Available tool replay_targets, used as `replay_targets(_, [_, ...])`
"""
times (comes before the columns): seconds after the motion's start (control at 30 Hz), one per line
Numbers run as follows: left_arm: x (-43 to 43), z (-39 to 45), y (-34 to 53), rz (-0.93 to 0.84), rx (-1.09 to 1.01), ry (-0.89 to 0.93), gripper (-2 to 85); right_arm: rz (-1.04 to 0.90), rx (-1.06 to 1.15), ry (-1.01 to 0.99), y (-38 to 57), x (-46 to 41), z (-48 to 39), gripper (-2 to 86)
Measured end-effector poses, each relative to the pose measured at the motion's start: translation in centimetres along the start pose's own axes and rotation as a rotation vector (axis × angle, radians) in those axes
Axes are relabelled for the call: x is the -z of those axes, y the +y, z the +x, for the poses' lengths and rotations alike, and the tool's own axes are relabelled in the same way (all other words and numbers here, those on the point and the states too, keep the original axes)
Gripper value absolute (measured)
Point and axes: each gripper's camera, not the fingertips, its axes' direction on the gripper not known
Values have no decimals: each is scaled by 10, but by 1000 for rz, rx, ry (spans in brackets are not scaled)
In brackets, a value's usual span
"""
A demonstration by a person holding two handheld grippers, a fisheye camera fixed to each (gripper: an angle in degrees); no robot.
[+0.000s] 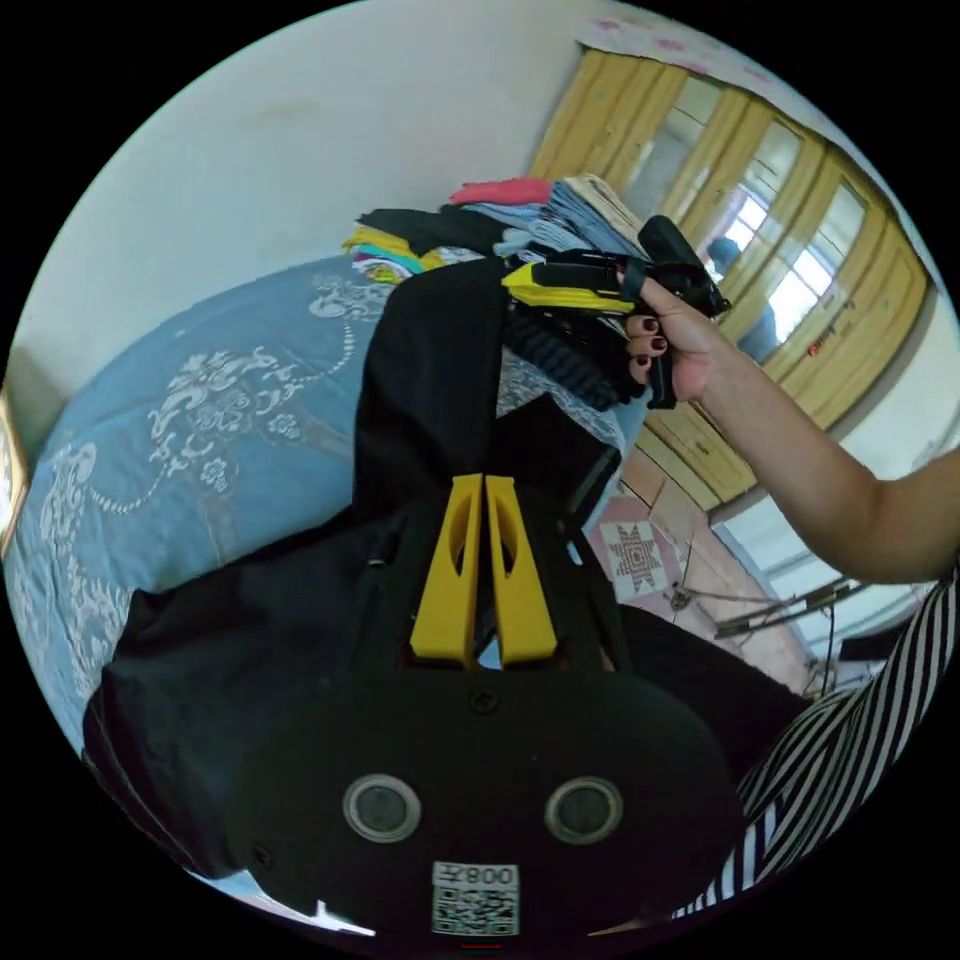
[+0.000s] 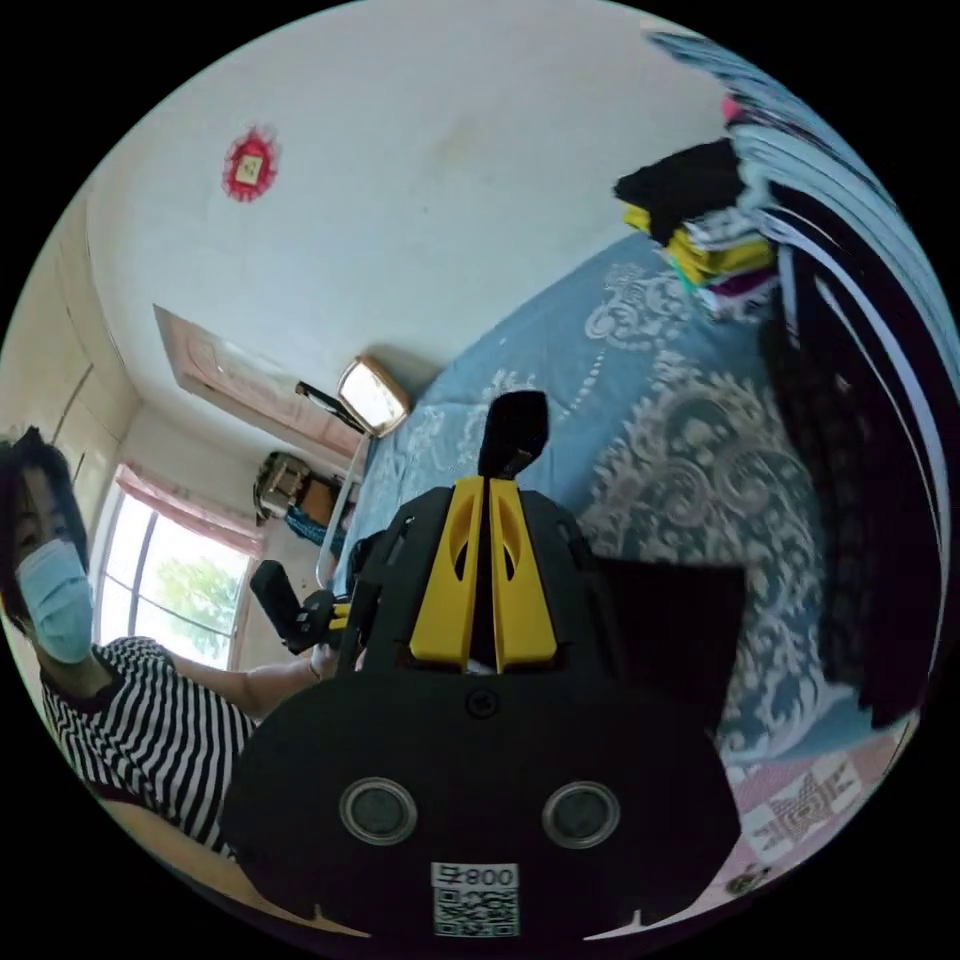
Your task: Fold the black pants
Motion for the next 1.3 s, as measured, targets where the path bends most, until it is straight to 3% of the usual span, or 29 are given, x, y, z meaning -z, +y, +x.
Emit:
replay_targets(0.07, [-31, 18, -4, -63, -63, -14, 7, -23, -138, 66, 37, 8, 52, 5])
replay_targets(0.27, [-117, 53, -17, -226, -161, 55, 11, 48, -337, 20, 105, 11, 136, 4])
replay_targets(0.53, [-181, 27, -104, -199, -140, 74, 60, 117, -359, -37, 133, -3, 187, 3])
replay_targets(0.73, [-280, 3, -188, -300, -81, 108, 75, 158, -359, -43, 151, -12, 210, 3])
replay_targets(0.87, [-345, 10, -211, -432, -124, 32, 55, 159, -350, -45, 159, -21, 223, 3])
replay_targets(1.17, [-321, 30, -235, -259, -201, 154, 14, 219, -268, -119, 177, -15, 216, 2])
replay_targets(1.3, [-316, 58, -253, -275, -313, 155, 11, 259, -271, -98, 193, -3, 211, 2])
